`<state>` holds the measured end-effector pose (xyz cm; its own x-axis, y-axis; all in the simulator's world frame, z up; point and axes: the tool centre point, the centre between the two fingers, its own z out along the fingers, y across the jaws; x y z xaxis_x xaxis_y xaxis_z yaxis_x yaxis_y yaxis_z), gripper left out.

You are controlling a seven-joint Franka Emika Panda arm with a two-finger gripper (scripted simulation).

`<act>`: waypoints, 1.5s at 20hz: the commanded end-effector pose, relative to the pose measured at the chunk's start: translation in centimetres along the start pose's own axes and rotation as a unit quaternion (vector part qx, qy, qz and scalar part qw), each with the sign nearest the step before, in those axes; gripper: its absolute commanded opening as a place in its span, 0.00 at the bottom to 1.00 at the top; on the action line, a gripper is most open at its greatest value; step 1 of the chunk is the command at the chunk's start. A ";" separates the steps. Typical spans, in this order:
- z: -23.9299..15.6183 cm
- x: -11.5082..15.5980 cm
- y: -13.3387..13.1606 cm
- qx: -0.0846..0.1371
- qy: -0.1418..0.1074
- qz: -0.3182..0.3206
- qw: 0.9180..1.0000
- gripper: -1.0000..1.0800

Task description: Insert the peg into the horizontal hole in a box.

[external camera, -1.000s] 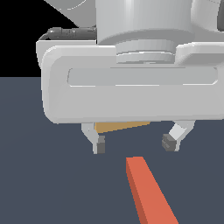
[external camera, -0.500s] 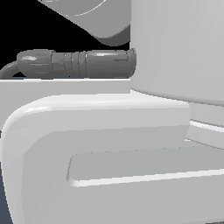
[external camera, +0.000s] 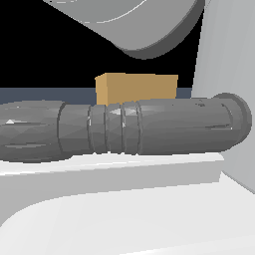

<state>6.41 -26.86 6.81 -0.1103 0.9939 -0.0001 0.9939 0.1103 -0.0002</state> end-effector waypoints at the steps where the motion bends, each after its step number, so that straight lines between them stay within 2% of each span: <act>1: 0.1 -0.2 0.1 0.000 0.000 -0.001 1.000 0.96; 9: 0.2 -0.2 0.1 0.000 0.000 -0.001 1.000 0.96; 20: 4.9 -0.1 0.0 0.000 0.000 -0.001 1.000 0.96; 26: 5.0 -0.2 0.2 0.000 0.000 -0.001 1.000 0.96; 27: 5.0 -0.2 0.2 0.000 0.000 -0.001 1.000 0.00; 30: 5.0 -0.2 0.2 0.000 0.000 -0.001 1.000 0.00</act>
<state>6.57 -26.97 1.72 -0.1125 0.9937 0.0003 0.9937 0.1125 -0.0006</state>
